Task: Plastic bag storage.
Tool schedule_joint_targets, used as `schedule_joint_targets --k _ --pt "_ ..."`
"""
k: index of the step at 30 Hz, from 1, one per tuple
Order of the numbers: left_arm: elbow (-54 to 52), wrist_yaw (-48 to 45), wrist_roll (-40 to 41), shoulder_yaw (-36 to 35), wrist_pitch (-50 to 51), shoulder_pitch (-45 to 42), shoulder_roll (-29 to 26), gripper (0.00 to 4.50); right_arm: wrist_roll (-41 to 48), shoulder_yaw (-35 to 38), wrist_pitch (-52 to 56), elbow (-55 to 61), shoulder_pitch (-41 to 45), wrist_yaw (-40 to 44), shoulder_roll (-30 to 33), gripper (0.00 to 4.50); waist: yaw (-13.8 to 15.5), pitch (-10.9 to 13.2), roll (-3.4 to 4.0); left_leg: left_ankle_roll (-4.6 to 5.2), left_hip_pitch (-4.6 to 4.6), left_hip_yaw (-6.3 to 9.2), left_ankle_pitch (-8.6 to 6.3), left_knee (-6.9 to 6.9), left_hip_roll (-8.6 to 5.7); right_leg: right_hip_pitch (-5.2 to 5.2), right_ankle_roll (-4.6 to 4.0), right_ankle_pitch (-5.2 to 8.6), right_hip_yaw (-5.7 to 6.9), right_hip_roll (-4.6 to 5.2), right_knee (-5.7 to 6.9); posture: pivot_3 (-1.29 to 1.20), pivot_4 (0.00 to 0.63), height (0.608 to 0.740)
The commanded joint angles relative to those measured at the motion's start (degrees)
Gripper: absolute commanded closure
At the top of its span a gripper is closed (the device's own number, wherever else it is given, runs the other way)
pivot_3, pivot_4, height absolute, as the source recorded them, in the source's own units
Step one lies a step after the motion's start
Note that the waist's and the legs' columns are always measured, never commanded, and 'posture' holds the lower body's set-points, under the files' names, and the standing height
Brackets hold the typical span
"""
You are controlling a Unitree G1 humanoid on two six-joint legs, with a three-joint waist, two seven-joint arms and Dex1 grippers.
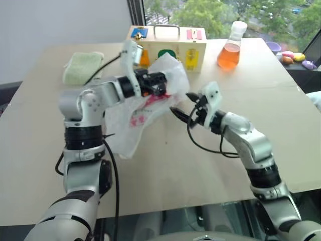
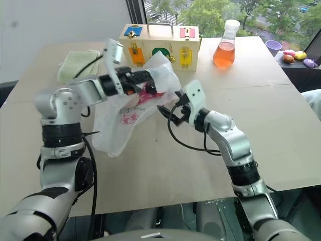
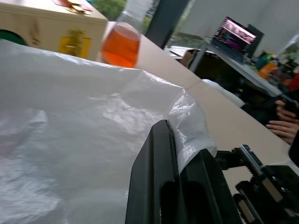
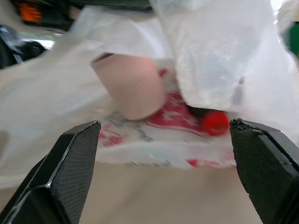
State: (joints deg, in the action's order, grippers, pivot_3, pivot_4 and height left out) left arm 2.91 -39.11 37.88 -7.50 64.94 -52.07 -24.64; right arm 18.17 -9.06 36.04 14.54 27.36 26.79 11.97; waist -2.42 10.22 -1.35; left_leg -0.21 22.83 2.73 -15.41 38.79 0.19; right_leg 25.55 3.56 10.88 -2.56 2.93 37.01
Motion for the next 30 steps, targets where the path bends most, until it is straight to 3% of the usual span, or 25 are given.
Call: schedule_joint_targets --k 1,5,9,11,15,19,20,23,27,30 --pt "-2.71 -6.95 0.57 6.92 -0.73 -2.36 -1.73 4.5 0.33 2.05 3.36 7.7 -1.93 -3.7 0.26 0.04 -0.14 0.0 0.0 0.0 0.0 -0.02 0.0 0.0 -0.01 0.0 0.0 0.0 -0.02 0.0 0.0 0.0 0.15 0.74" --pt "-2.09 -13.85 2.0 7.69 -3.68 -3.49 -4.14 4.5 -1.56 1.05 4.27 9.46 -2.89 -5.89 0.92 0.04 -0.22 0.01 0.01 0.01 -0.06 -0.13 0.0 0.0 0.04 0.02 0.01 0.0 -0.11 -0.05 0.01 0.0 0.15 0.74" --pt "2.87 -15.09 4.27 2.97 0.61 -5.24 -8.39 2.85 -3.89 -0.16 4.4 9.99 -3.12 -7.8 1.23 0.0 -0.21 0.0 0.01 0.01 -0.08 -0.14 -0.01 0.0 0.11 0.01 0.0 0.01 -0.11 -0.13 0.0 0.0 0.15 0.74" --pt "4.91 -15.18 6.36 0.51 4.12 -5.58 -10.27 1.79 -4.35 -0.23 4.75 10.08 -3.12 -8.55 1.0 0.0 -0.25 0.0 0.01 0.02 -0.08 -0.18 -0.01 0.0 0.11 0.01 0.01 0.01 -0.14 -0.13 -0.01 0.0 0.15 0.74" --pt "6.16 -16.45 10.21 -3.52 10.48 -4.49 -14.98 1.79 -5.9 -1.03 5.12 9.87 -2.93 -9.26 1.45 0.0 -0.17 0.01 0.0 0.02 -0.05 -0.13 -0.01 0.0 0.11 0.01 0.01 0.01 -0.1 -0.12 -0.04 0.0 0.15 0.74" --pt "-1.5 -17.63 4.4 -0.44 -0.99 1.76 -18.69 1.79 -6.58 -1.58 4.05 8.03 -1.68 -8.8 0.89 0.0 -0.05 0.01 0.0 0.01 -0.05 -0.14 -0.01 -0.01 0.11 0.0 0.01 0.01 -0.11 -0.11 -0.1 0.0 0.15 0.74" --pt "-3.36 -18.12 4.79 -0.86 -2.0 3.06 -18.96 1.23 -6.73 -1.87 3.55 7.39 -1.02 -8.45 0.65 0.0 -0.03 0.01 0.0 0.01 -0.05 -0.15 -0.01 -0.01 0.12 0.0 0.01 0.01 -0.11 -0.11 -0.11 0.0 0.15 0.74" --pt "-9.16 -17.99 4.31 -1.16 -5.77 7.14 -19.17 0.08 -6.73 -2.23 2.86 5.97 0.65 -7.83 -0.31 0.0 0.02 0.01 -0.01 0.01 -0.03 -0.13 -0.01 -0.01 0.13 0.01 0.01 0.01 -0.09 -0.11 -0.11 0.0 0.15 0.74" --pt "-15.62 -16.1 9.12 -7.2 -5.24 12.75 -19.07 0.08 -7.28 -2.65 1.98 4.35 1.63 -7.24 -0.52 0.0 -0.04 0.01 -0.01 0.01 -0.02 -0.15 -0.01 -0.01 0.14 0.01 0.0 0.01 -0.1 -0.11 -0.15 0.0 0.15 0.74" --pt "-20.53 -18.98 13.56 -11.68 -2.47 20.96 -23.5 0.08 -8.82 -3.25 0.68 1.18 3.2 -7.71 -1.12 0.0 -0.83 0.01 0.0 0.02 -0.05 -0.23 -0.01 -0.02 0.18 0.02 0.01 0.01 -0.16 -0.14 -0.15 0.0 0.15 0.74"
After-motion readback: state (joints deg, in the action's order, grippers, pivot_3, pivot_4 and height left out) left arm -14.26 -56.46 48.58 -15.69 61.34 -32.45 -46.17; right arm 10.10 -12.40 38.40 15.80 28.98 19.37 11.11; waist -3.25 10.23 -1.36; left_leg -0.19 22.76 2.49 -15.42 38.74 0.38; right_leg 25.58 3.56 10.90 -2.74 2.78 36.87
